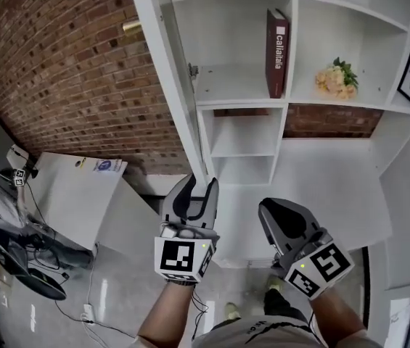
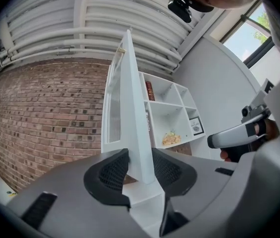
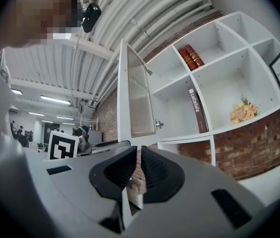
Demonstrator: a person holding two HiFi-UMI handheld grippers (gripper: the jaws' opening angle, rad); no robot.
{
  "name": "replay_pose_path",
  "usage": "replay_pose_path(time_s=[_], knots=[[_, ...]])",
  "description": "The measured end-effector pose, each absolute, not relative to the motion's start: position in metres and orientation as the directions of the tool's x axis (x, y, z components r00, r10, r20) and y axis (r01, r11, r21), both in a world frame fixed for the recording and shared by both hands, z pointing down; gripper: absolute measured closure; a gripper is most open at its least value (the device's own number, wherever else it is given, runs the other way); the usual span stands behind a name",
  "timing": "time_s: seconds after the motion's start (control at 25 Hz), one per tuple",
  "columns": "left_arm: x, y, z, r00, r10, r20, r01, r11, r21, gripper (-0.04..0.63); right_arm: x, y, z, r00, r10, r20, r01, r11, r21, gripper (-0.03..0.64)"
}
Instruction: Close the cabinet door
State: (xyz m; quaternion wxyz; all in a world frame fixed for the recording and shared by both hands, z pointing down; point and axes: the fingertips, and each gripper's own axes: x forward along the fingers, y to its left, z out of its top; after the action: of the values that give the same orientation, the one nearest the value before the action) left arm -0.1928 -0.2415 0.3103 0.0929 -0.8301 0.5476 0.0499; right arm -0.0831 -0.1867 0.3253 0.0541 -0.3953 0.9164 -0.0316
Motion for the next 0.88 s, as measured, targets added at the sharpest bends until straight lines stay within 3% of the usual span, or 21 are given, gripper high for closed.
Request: replay_pose_path(time_s=[0.88], knots=[[-0.092, -0.281, 0.307, 0.281, -0.937, -0.205, -0.959, -0.279, -0.041, 0.415, 0.026, -0.256, 0.305, -0.680, -0.720, -0.138, -0.708, 0.694, -0.130, 0.595]])
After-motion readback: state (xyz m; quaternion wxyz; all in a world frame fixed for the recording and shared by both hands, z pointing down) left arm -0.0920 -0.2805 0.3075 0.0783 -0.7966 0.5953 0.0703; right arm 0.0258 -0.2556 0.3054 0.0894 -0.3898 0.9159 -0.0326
